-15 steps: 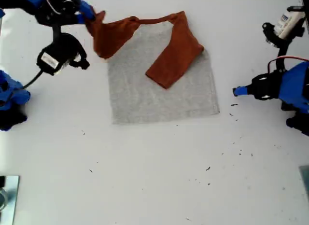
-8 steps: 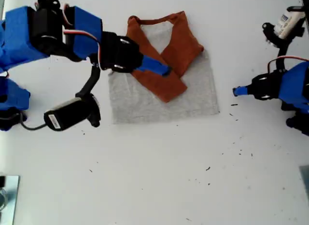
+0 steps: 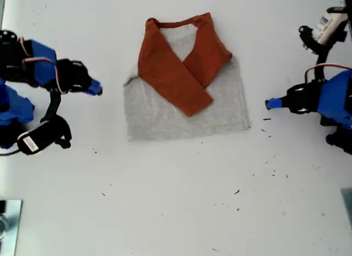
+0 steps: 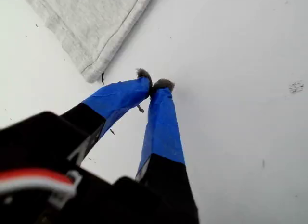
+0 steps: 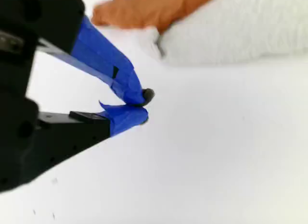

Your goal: Fold t shirt

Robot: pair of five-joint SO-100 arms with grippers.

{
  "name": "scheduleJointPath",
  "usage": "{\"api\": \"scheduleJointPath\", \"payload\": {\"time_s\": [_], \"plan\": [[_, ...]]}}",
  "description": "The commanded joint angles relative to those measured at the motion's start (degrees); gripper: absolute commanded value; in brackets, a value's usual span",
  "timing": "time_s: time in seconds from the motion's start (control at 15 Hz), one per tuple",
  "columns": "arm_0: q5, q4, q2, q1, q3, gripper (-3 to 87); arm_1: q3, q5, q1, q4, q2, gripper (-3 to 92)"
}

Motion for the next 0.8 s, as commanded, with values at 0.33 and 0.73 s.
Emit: {"api": "scheduleJointPath", "payload": {"time_s": [0.33,0.73], "plan": [[-10.37,1.76,27.16,7.29,14.85,-0.3,-5.89,5.63,-1.76,1.23,-3.34,3.3],[-7.03,30.06,-16.70,21.97,-50.80,32.3,-80.07,-2.37,-3.60,19.86,-70.05,39.1]]}}
